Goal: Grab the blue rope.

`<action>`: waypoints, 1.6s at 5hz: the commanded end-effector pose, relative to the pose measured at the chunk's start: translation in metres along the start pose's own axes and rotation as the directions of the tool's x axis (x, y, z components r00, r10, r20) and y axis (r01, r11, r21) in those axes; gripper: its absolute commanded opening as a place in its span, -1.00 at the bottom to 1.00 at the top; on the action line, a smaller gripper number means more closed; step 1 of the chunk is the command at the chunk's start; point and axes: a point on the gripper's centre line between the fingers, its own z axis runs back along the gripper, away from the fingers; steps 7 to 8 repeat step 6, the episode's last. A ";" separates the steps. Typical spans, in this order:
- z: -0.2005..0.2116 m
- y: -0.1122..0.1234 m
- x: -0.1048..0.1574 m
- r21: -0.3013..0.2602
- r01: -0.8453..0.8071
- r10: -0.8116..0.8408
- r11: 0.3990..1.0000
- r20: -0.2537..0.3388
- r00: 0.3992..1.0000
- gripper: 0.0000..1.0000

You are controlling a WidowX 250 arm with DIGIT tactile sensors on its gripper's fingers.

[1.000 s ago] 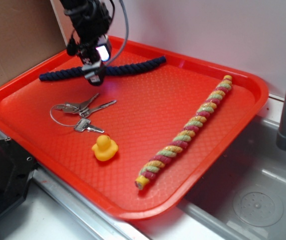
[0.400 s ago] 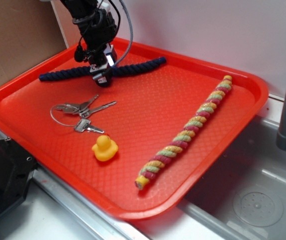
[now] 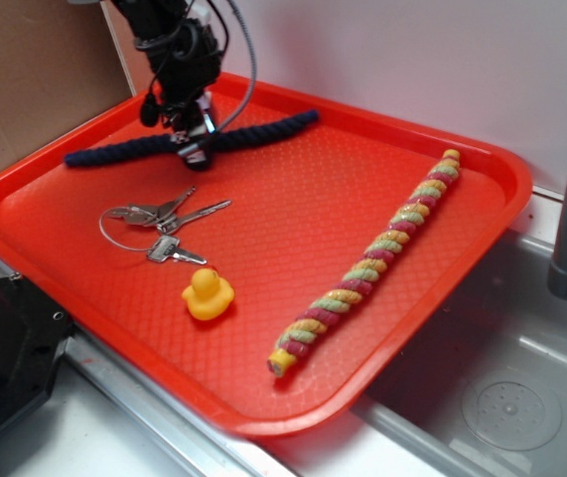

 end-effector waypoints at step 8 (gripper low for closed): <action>0.177 -0.082 0.039 0.041 -0.799 0.800 0.600 -0.051 0.598 -1.00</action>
